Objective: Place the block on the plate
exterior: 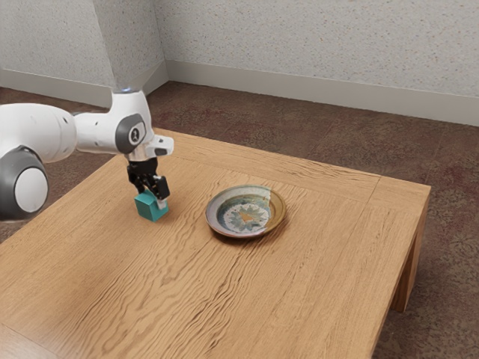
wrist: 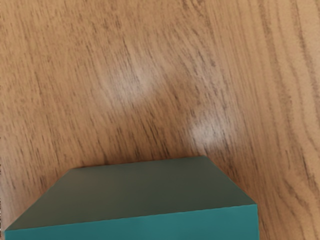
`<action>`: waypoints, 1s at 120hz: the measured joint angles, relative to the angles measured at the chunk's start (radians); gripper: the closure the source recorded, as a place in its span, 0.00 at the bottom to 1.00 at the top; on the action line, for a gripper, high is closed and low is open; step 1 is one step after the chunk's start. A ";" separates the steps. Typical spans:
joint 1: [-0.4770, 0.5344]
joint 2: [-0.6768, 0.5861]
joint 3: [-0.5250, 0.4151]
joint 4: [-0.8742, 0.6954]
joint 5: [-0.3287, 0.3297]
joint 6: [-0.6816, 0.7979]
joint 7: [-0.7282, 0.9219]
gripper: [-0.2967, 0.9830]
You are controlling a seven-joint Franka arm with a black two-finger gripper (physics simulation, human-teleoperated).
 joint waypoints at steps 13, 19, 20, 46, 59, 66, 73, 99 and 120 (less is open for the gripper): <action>0.002 -0.014 0.002 -0.025 -0.004 0.007 0.000 0.31; 0.002 -0.016 0.002 -0.027 -0.003 0.009 0.000 0.35; 0.002 -0.016 0.003 -0.028 -0.003 0.009 0.000 0.36; 0.002 -0.003 0.003 -0.029 0.001 0.024 0.001 0.44; -0.003 -0.022 0.002 -0.034 0.003 0.028 0.000 0.45; -0.013 -0.064 0.000 -0.057 0.006 0.029 -0.001 0.46; -0.032 -0.114 -0.006 -0.081 0.009 0.030 -0.002 0.46; -0.120 -0.177 -0.058 -0.096 0.008 0.044 -0.006 0.46; -0.184 -0.162 -0.091 -0.079 -0.006 0.075 -0.008 0.45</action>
